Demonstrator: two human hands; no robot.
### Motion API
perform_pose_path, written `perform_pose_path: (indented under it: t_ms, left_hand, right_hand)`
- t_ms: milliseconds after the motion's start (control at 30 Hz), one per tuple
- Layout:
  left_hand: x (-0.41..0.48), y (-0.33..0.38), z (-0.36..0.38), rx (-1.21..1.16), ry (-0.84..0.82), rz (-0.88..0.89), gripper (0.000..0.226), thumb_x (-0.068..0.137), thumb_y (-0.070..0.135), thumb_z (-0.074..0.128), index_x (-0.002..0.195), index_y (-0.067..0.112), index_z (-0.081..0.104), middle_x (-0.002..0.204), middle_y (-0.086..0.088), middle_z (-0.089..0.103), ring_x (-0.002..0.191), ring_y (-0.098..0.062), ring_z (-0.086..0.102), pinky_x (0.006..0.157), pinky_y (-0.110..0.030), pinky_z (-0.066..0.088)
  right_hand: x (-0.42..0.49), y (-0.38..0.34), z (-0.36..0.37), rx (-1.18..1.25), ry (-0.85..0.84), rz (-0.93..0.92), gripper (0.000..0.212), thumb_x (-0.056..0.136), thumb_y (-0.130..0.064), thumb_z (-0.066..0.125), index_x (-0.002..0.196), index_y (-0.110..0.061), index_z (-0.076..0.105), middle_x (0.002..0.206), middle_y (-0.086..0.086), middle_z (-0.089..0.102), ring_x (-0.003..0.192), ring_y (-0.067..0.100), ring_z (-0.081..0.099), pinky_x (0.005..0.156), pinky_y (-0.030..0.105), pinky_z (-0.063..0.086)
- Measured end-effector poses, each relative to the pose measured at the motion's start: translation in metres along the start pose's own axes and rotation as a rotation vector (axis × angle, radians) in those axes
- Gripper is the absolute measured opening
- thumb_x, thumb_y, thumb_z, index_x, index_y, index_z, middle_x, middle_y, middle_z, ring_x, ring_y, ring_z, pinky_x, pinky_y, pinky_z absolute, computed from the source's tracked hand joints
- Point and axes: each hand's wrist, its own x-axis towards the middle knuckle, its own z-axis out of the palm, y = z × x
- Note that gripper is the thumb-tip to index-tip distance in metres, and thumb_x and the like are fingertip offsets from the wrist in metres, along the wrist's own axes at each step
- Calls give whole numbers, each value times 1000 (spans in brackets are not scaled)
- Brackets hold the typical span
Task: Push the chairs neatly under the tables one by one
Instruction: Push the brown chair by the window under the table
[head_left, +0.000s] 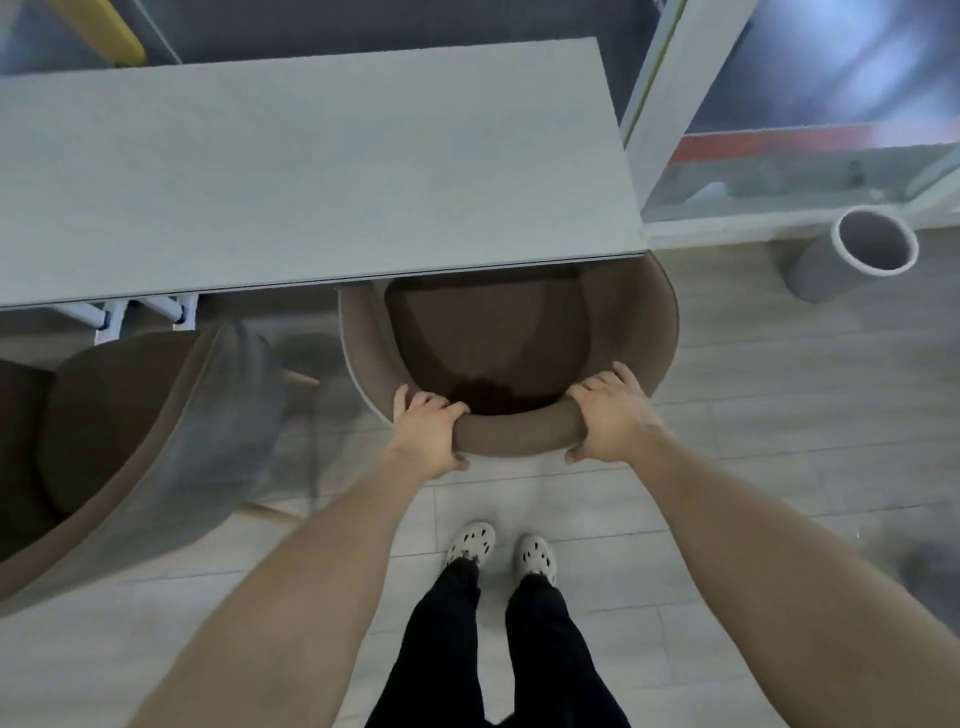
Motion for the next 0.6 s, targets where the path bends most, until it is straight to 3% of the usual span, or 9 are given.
perform_pose_path:
  t_ms: [200, 400, 600]
  left_hand:
    - [2, 0, 8, -48, 90, -56, 80, 64, 71, 87, 137, 45, 65, 131, 9, 66, 139, -25, 47, 129, -58, 4]
    - [-1, 1, 16, -61, 153, -64, 71, 62, 72, 83, 126, 43, 71, 115, 8, 68, 126, -26, 54, 129, -57, 11]
    - [-26, -4, 33, -43, 156, -31, 75, 61, 79, 82, 126, 41, 71, 113, 9, 68, 125, -25, 55, 128, -57, 15]
  right_hand:
    - [11, 6, 8, -62, 89, -88, 87, 60, -93, 60, 125, -35, 66, 118, -8, 72, 118, 23, 64, 121, 49, 32]
    - [7, 4, 8, -45, 98, -106, 81, 60, -94, 63, 115, -35, 69, 105, -8, 74, 113, 24, 67, 119, 50, 33]
    - [-19, -19, 24, -46, 89, -88, 82, 62, -94, 63, 119, -34, 69, 107, -8, 73, 114, 23, 65, 118, 49, 33]
